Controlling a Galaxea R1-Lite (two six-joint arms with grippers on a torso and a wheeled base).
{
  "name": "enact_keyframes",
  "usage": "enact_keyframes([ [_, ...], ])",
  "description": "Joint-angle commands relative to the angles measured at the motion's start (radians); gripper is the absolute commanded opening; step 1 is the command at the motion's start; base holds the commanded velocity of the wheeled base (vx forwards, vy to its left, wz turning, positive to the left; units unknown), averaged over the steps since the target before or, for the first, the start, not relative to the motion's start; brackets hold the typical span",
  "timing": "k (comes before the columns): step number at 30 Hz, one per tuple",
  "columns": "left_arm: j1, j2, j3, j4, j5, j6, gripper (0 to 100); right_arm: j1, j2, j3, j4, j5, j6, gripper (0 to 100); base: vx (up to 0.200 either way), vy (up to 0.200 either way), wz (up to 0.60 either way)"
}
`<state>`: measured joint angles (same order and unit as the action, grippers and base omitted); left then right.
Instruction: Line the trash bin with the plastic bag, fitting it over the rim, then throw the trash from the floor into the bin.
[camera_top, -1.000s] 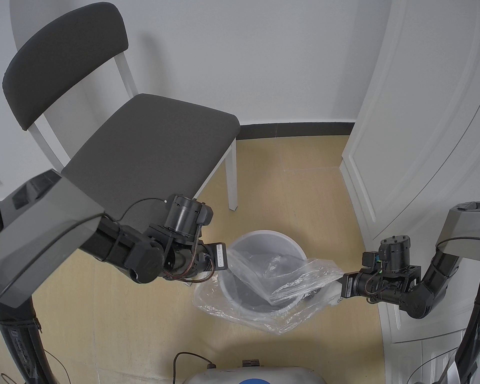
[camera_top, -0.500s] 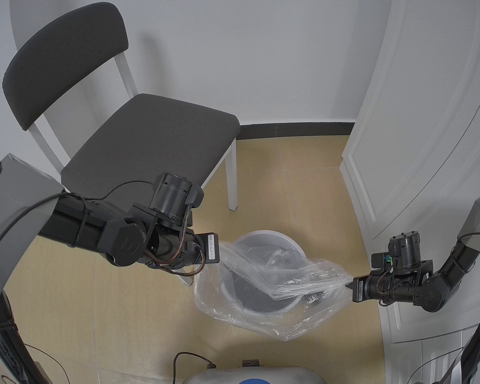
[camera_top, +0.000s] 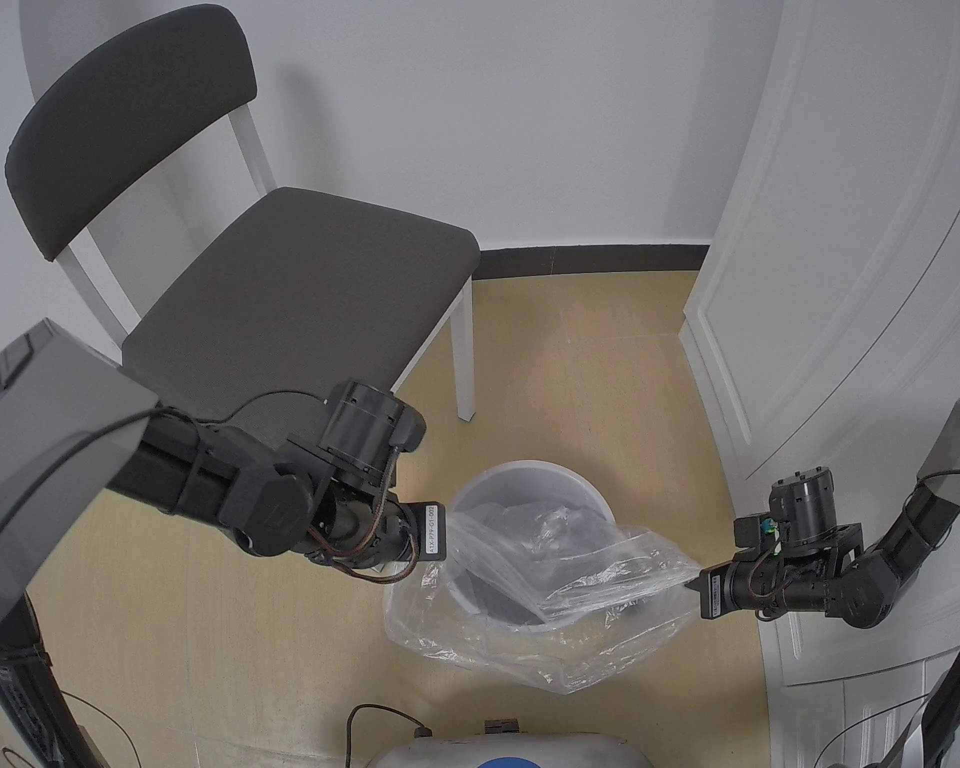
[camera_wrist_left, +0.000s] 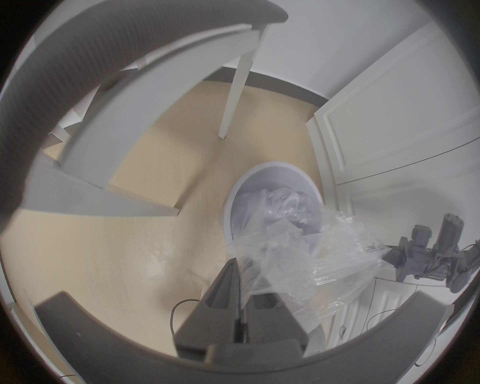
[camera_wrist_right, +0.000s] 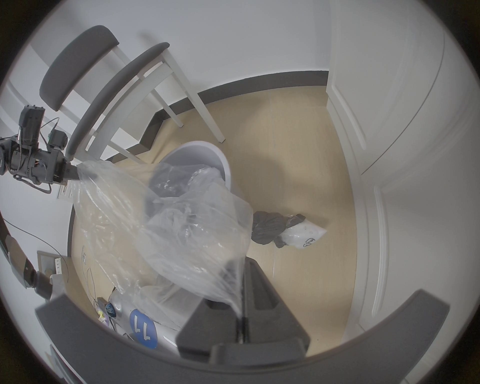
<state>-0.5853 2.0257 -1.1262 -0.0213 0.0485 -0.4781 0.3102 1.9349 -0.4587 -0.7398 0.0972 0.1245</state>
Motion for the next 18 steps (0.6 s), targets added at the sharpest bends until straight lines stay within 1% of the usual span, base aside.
enact_keyframes([
  [1, -0.007, 0.103, -0.012, -0.025, 0.005, -0.001, 0, 0.033, 0.082, -0.015, -0.012, -0.007, 0.004, 0, 0.000, 0.000, 0.00],
  [3, -0.005, 0.137, -0.026, -0.063, 0.005, -0.001, 0, 0.033, 0.115, -0.024, -0.036, -0.011, 0.009, 0, 0.000, 0.000, 0.00],
  [7, 0.002, 0.200, -0.073, -0.135, 0.007, 0.004, 0, 0.033, 0.197, -0.026, -0.171, -0.014, 0.024, 0, 0.000, 0.000, 0.00],
  [9, 0.007, 0.229, -0.109, -0.155, 0.008, 0.004, 0, 0.033, 0.236, -0.026, -0.254, -0.022, 0.063, 0, 0.000, 0.000, 0.00],
  [12, 0.022, 0.271, -0.173, -0.175, 0.008, 0.004, 0, 0.033, 0.288, -0.043, -0.357, -0.057, 0.116, 0, 0.000, 0.000, 0.00],
  [16, 0.042, 0.321, -0.250, -0.195, 0.017, 0.003, 0, 0.023, 0.309, -0.075, -0.406, -0.082, 0.139, 0, 0.000, 0.000, 0.00],
  [18, 0.051, 0.347, -0.287, -0.213, 0.059, 0.001, 0, 0.021, 0.309, -0.092, -0.417, -0.088, 0.169, 0, 0.000, 0.000, 0.00],
])
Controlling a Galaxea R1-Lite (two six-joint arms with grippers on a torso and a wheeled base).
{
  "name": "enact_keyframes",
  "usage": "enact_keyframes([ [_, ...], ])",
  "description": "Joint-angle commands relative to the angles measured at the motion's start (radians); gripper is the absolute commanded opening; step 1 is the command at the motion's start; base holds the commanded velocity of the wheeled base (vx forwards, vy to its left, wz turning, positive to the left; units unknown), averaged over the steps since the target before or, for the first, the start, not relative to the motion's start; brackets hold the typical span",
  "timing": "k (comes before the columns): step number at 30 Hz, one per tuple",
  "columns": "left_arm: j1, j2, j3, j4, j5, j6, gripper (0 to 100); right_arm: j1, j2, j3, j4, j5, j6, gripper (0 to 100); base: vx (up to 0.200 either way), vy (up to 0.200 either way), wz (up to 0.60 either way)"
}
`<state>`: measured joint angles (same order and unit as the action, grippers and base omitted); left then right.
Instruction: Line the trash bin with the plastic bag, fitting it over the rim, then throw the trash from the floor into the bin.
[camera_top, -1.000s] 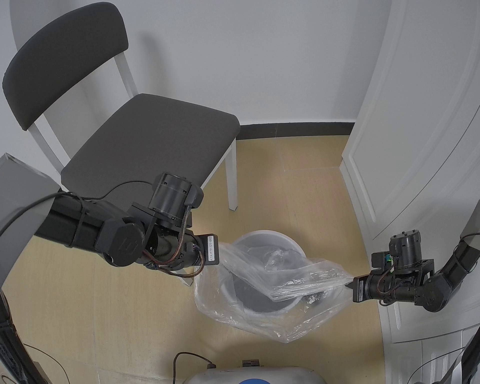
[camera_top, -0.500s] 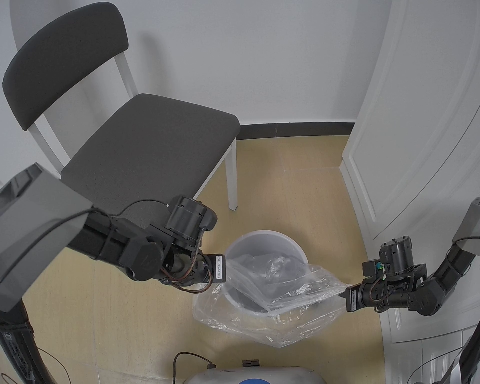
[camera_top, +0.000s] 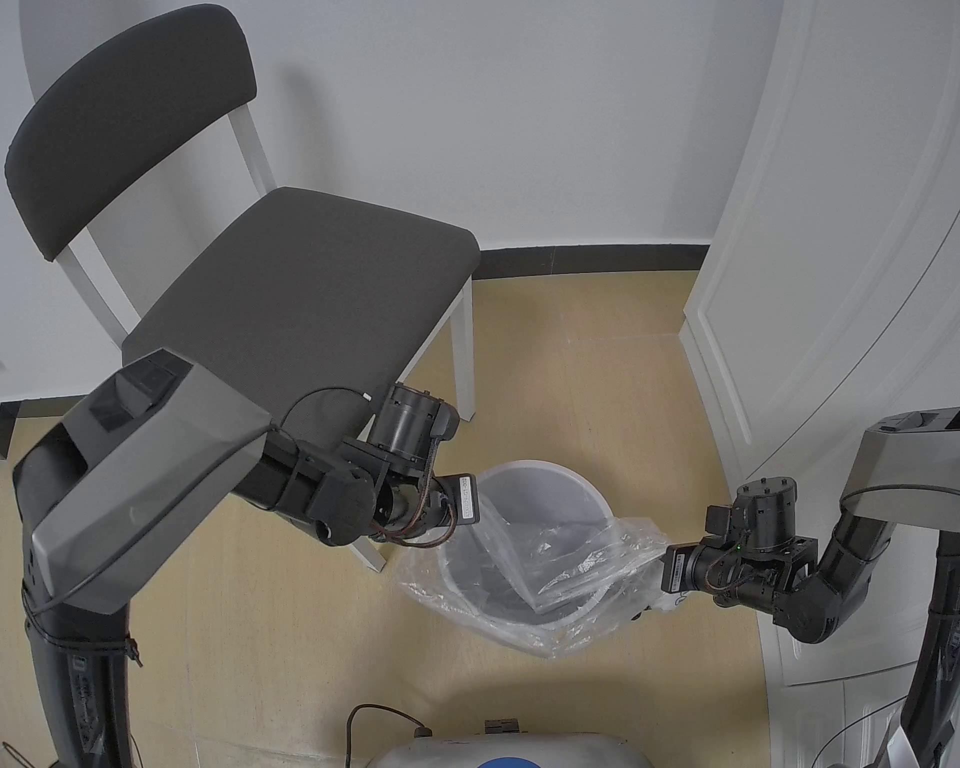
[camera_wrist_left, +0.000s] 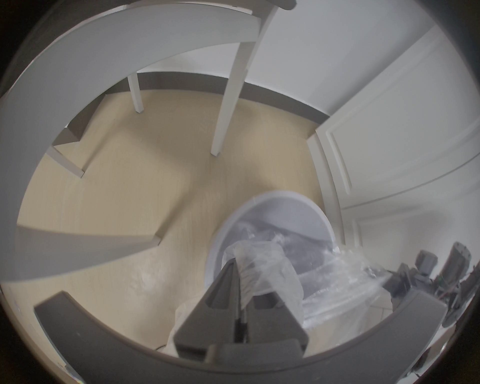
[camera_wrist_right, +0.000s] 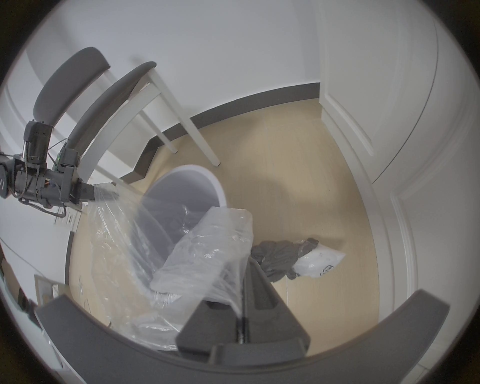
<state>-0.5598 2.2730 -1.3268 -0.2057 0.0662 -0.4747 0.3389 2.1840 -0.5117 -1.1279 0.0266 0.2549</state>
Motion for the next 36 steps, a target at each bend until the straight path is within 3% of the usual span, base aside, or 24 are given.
enact_keyframes([
  [1, 0.027, 0.105, -0.092, -0.034, 0.049, -0.002, 0, -0.008, 0.062, -0.044, -0.029, -0.017, 0.049, 0, 0.000, 0.000, 0.00],
  [6, 0.054, 0.097, -0.121, -0.067, 0.072, -0.009, 0, -0.011, 0.053, -0.077, -0.029, -0.022, 0.113, 0, 0.000, 0.000, 0.00],
  [14, 0.064, 0.033, -0.111, -0.049, 0.069, -0.007, 0, -0.041, -0.017, -0.062, 0.000, -0.022, 0.104, 0, 0.000, 0.000, 0.00],
  [21, 0.035, -0.145, 0.026, 0.174, 0.014, 0.008, 0, -0.031, -0.198, -0.011, 0.270, 0.001, 0.012, 0, 0.000, 0.000, 0.00],
  [29, 0.020, -0.256, 0.161, 0.193, -0.031, 0.048, 0, -0.017, -0.244, 0.033, 0.307, 0.006, -0.057, 0, 0.000, 0.000, 0.00],
  [36, 0.006, -0.265, 0.184, 0.210, -0.032, 0.048, 0, 0.003, -0.277, 0.055, 0.361, 0.004, -0.101, 0, 0.000, 0.000, 0.00],
])
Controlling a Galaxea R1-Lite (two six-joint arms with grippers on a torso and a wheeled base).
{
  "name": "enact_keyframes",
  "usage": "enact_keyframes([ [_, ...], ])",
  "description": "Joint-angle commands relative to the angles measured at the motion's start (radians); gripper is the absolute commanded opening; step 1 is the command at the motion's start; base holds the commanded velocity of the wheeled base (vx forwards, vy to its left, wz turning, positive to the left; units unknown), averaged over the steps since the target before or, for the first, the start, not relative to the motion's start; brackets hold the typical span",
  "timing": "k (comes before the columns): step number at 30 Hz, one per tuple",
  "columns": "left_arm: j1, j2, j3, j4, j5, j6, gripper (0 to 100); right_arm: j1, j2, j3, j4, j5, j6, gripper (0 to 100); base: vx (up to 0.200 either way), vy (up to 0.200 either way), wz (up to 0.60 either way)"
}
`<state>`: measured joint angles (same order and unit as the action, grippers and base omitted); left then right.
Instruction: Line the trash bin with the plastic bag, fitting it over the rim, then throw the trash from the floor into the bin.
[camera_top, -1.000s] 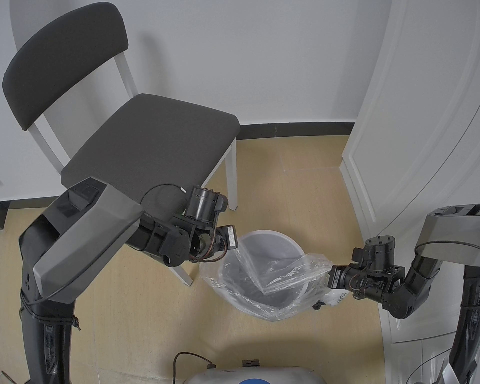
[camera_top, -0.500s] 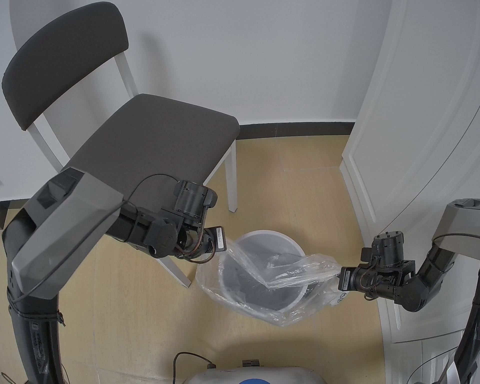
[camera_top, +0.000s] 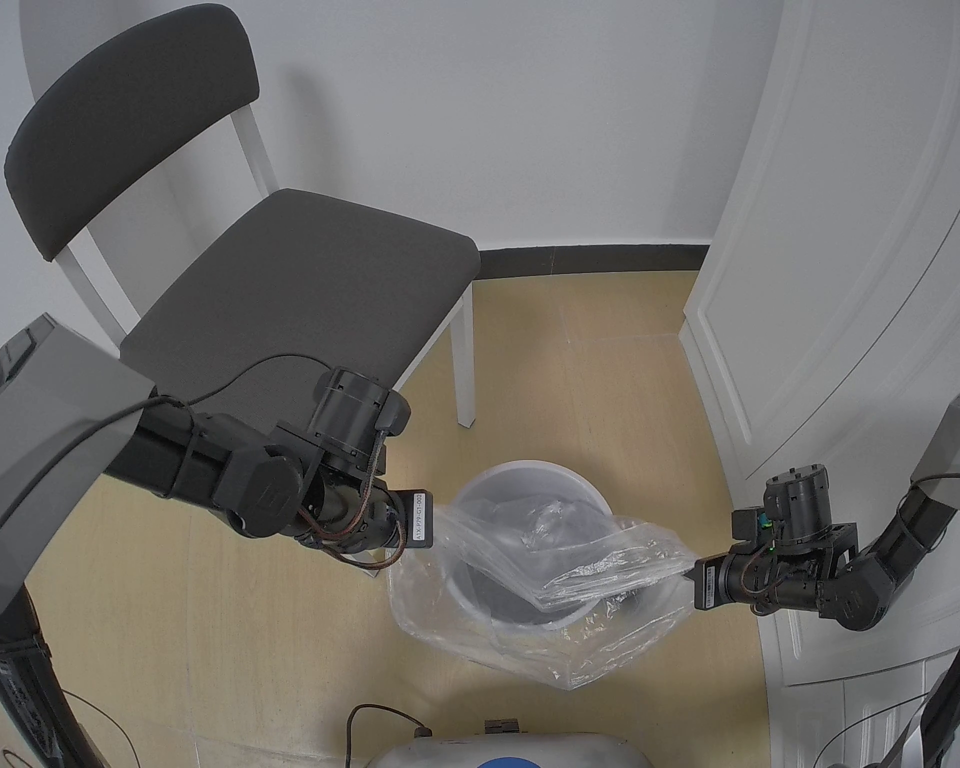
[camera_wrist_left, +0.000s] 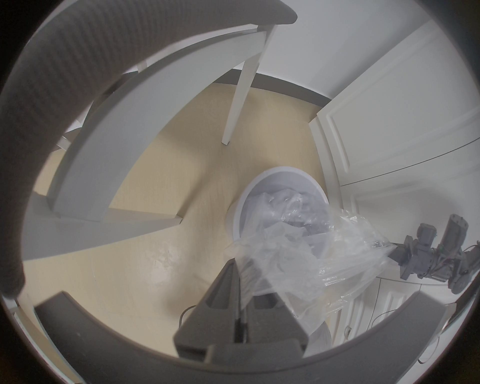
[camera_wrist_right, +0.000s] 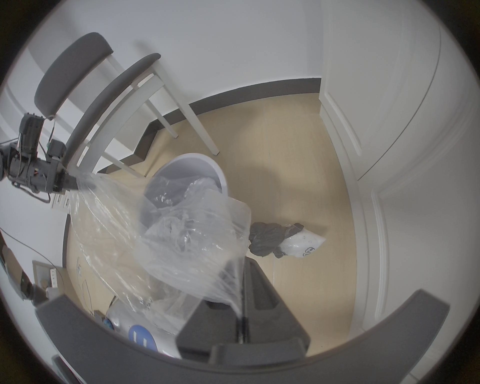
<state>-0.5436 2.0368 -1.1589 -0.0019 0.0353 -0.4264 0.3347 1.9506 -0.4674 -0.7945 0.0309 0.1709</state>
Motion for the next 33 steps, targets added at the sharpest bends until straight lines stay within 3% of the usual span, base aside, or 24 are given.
enact_keyframes([
  [1, -0.018, -0.026, 0.022, 0.007, 0.000, -0.002, 0, 0.007, -0.052, 0.009, 0.046, 0.000, -0.025, 0, 0.000, 0.000, 0.00],
  [10, -0.056, 0.071, 0.053, -0.004, 0.008, 0.003, 0, 0.032, -0.006, 0.015, 0.075, -0.011, -0.060, 0, 0.000, 0.000, 0.00],
  [17, -0.039, 0.189, -0.028, -0.092, 0.048, -0.002, 0, 0.029, 0.126, -0.048, 0.049, -0.052, -0.040, 0, 0.000, 0.000, 0.00],
  [23, -0.030, 0.240, -0.041, -0.211, 0.049, 0.005, 0, 0.009, 0.243, -0.053, -0.167, -0.068, 0.012, 0, 0.000, 0.000, 0.00],
  [27, -0.036, 0.246, -0.031, -0.231, 0.067, 0.006, 0, -0.017, 0.286, -0.023, -0.281, -0.068, 0.001, 0, 0.000, 0.000, 0.00],
  [29, -0.038, 0.244, -0.028, -0.231, 0.087, 0.006, 0, -0.023, 0.281, -0.011, -0.287, -0.062, -0.010, 0, 0.000, 0.000, 0.00],
  [33, -0.030, 0.227, -0.005, -0.234, 0.127, 0.023, 0, -0.060, 0.249, 0.052, -0.292, -0.031, -0.114, 0, 0.000, 0.000, 0.00],
])
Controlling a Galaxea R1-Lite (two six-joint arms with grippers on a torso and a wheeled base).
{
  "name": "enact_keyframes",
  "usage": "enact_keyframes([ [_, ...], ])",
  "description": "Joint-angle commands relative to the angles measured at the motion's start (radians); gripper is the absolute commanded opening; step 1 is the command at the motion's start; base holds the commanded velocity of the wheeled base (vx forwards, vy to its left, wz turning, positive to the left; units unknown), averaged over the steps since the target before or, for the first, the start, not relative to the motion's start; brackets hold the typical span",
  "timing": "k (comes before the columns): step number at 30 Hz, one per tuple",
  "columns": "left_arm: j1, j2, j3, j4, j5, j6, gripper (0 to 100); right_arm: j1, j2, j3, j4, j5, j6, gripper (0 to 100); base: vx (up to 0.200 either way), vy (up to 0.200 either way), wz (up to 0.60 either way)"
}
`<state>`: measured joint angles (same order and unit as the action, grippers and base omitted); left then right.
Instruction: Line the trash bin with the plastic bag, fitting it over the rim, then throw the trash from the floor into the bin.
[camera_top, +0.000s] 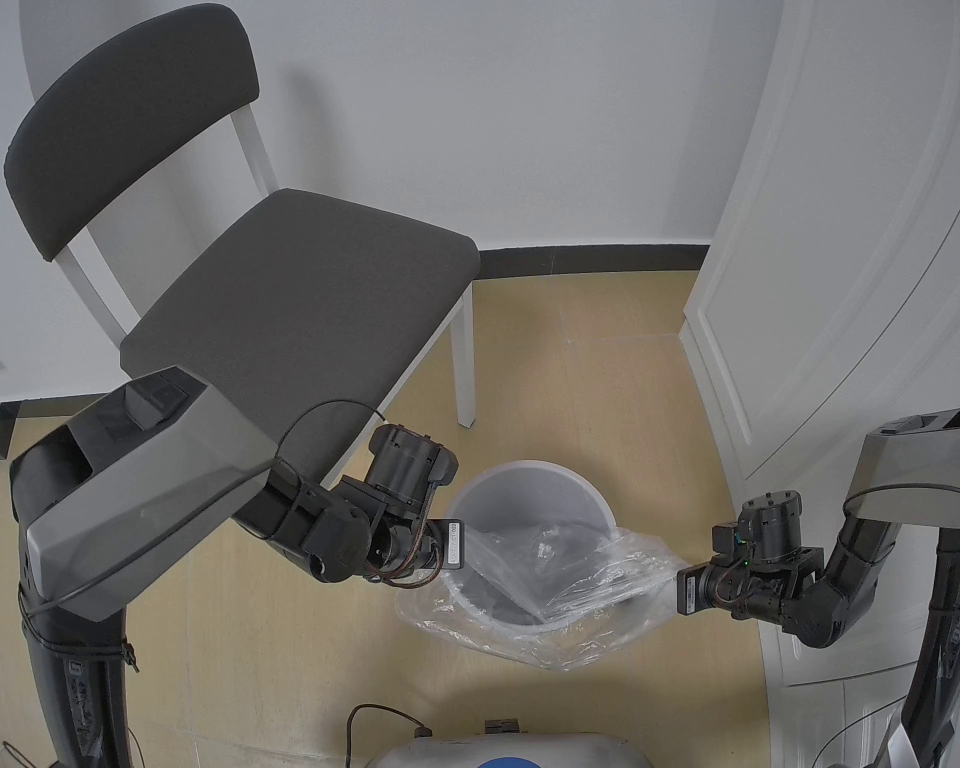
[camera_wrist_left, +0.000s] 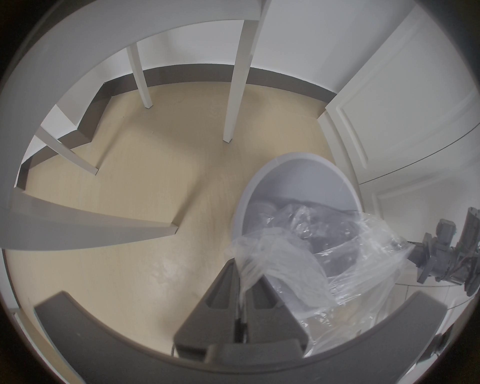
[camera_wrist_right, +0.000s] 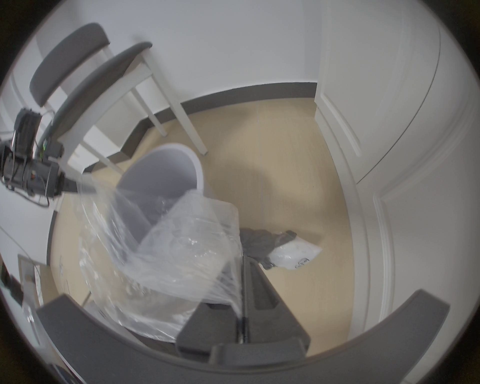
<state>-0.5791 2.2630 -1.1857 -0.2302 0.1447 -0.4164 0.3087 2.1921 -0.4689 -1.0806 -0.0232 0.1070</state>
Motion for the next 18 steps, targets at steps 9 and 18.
enact_keyframes([
  [9, 0.024, -0.049, 0.144, -0.109, 0.019, 0.077, 0, -0.062, 0.066, 0.112, -0.024, 0.089, -0.194, 0, 0.000, 0.000, 0.00],
  [18, 0.050, -0.053, 0.175, -0.146, 0.104, 0.179, 0, -0.072, 0.120, 0.122, -0.082, 0.088, -0.216, 0, 0.000, 0.000, 0.00],
])
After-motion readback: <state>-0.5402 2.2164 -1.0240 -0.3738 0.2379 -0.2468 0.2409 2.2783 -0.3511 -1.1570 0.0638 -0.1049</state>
